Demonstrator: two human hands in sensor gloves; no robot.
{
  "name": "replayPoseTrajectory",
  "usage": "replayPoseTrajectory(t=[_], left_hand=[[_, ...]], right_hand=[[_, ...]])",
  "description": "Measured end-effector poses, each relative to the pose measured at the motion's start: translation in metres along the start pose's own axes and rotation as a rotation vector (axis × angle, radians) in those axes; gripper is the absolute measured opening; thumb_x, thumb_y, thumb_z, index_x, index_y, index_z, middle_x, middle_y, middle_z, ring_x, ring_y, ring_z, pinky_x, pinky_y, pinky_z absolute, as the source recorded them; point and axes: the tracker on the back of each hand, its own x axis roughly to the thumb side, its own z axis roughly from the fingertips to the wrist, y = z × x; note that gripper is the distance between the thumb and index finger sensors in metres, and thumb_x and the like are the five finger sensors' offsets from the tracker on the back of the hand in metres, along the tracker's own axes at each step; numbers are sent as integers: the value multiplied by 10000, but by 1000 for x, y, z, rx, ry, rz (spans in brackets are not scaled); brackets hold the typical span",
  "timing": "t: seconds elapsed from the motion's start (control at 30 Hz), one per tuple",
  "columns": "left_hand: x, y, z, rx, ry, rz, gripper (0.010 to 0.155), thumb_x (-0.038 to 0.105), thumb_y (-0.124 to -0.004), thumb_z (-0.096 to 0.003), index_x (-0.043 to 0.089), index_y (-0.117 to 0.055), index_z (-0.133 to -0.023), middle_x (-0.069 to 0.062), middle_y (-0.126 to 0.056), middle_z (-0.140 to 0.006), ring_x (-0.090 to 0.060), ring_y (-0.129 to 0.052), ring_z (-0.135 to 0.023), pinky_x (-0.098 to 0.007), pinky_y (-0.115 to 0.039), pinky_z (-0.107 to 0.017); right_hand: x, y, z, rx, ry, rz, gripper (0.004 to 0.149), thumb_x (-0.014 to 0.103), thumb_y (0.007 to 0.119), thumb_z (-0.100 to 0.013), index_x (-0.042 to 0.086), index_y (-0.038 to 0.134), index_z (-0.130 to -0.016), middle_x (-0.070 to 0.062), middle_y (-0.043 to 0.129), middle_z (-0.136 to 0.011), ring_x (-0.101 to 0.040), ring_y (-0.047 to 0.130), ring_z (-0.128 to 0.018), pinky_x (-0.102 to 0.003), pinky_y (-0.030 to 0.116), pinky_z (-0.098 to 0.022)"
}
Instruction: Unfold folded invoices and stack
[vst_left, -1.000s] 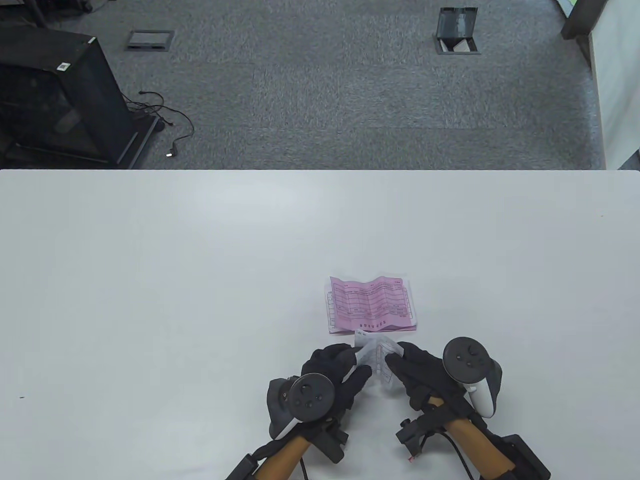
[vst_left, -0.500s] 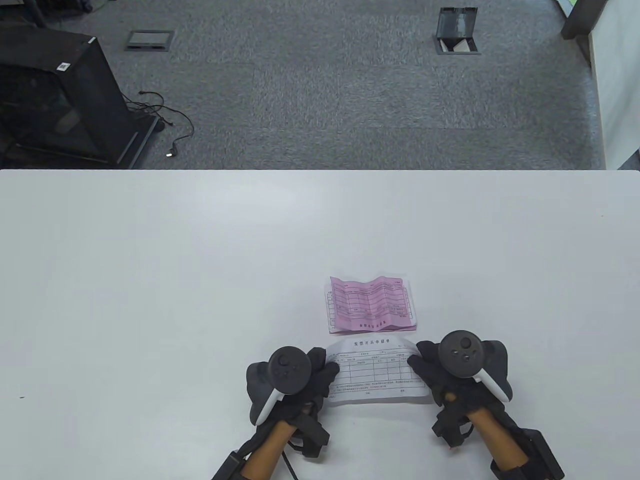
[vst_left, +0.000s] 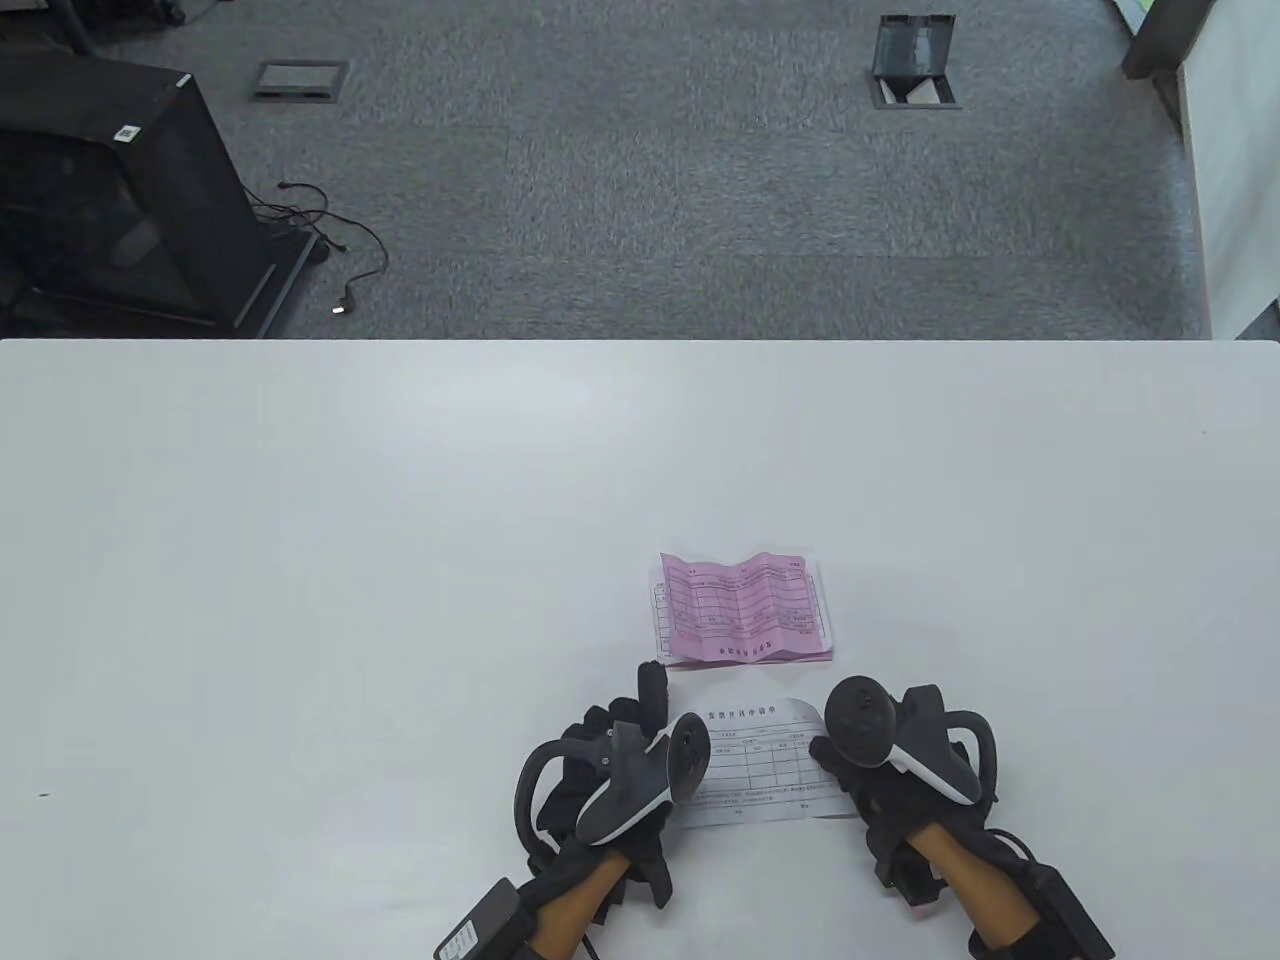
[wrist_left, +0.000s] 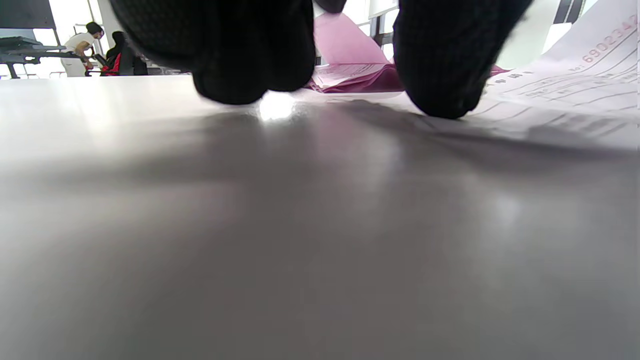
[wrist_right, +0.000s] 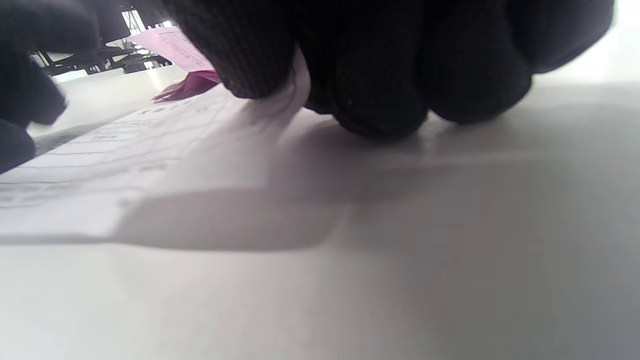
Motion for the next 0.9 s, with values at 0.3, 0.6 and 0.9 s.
replayPoseTrajectory(t=[0.3, 0.6, 0.9], left_hand=[[-6, -3, 5, -55, -43, -13, 556, 472, -804, -510, 402, -666, -1044, -184, -576, -1173, -468, -563, -1042, -604, -565, -739], [-11, -6, 4, -133, -50, 23, 733, 579, -781, -443, 406, -527, -1109, -186, -441, -1218, -495, -455, -1071, -629, -518, -749], [-12, -7, 3, -155, -50, 44, 735, 583, -767, -445, 431, -498, -1111, -187, -380, -1231, -494, -408, -1076, -624, -504, -753]], right_hand=[[-2, -2, 1, 30, 37, -1, 394, 442, 746, -477, 150, 844, -724, -74, 945, -569, -325, 911, -565, -546, 707, -538], [5, -31, 22, -161, 11, 99, 597, 499, 714, -474, 124, 684, -938, -157, 829, -794, -423, 779, -748, -637, 579, -618], [92, -1, 20, -72, -370, 275, 594, 516, 689, -476, 352, 559, -1033, -177, 506, -1089, -479, 458, -983, -768, 339, -680]])
